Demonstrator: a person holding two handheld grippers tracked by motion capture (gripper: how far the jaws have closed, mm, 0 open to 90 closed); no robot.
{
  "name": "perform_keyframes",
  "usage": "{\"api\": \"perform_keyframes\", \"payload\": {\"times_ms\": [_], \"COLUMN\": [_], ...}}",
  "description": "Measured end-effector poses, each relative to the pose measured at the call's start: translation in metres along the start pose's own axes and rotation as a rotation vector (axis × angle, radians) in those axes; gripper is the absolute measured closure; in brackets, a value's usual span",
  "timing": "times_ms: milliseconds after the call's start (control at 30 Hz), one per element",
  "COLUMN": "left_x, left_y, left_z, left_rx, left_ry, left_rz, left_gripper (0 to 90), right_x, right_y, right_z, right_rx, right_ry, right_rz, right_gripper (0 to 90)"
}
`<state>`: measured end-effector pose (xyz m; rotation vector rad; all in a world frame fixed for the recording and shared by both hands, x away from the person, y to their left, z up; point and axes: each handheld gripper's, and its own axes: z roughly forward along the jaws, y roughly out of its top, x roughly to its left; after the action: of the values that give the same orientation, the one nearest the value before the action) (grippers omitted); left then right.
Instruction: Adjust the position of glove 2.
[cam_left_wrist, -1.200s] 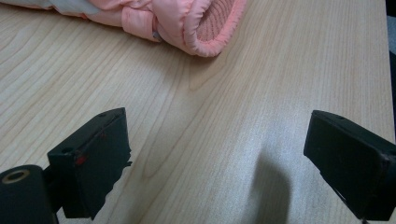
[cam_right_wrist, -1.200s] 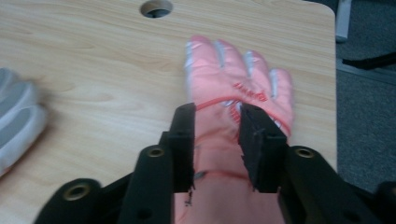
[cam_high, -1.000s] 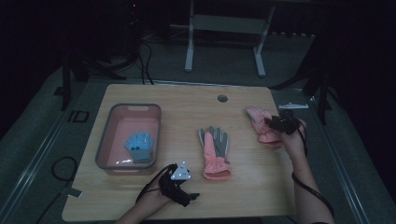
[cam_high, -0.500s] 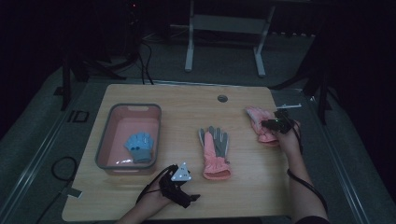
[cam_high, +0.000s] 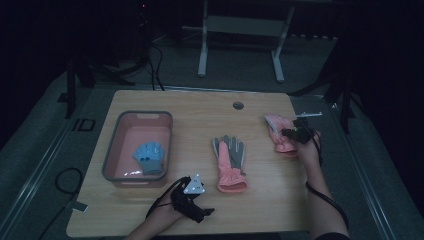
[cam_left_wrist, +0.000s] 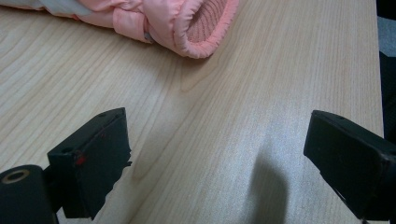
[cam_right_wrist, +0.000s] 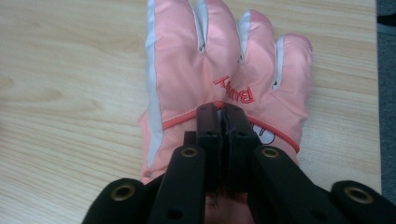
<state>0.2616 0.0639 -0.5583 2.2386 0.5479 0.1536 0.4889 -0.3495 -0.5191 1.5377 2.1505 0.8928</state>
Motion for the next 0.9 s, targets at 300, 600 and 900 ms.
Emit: {"api": "perform_keyframes", "payload": {"times_ms": [300, 600, 900], "left_x": [0.000, 0.001, 0.001], "left_y": [0.001, 0.001, 0.002], "left_z": [-0.001, -0.003, -0.005], "left_rx": [-0.007, -0.010, -0.012], "left_ry": [0.008, 0.010, 0.016], "left_rz": [-0.001, 0.000, 0.009], "left_gripper": [7.3, 7.3, 7.3], "right_x": [0.013, 0.042, 0.057], "right_y": [0.010, 0.006, -0.022], "right_z": [-0.030, -0.080, -0.121], "right_rx": [-0.012, -0.057, -0.083], "right_ry": [-0.012, -0.027, -0.045], "right_rz": [0.031, 0.010, 0.028], "right_gripper": [87.8, 87.8, 87.7]}}
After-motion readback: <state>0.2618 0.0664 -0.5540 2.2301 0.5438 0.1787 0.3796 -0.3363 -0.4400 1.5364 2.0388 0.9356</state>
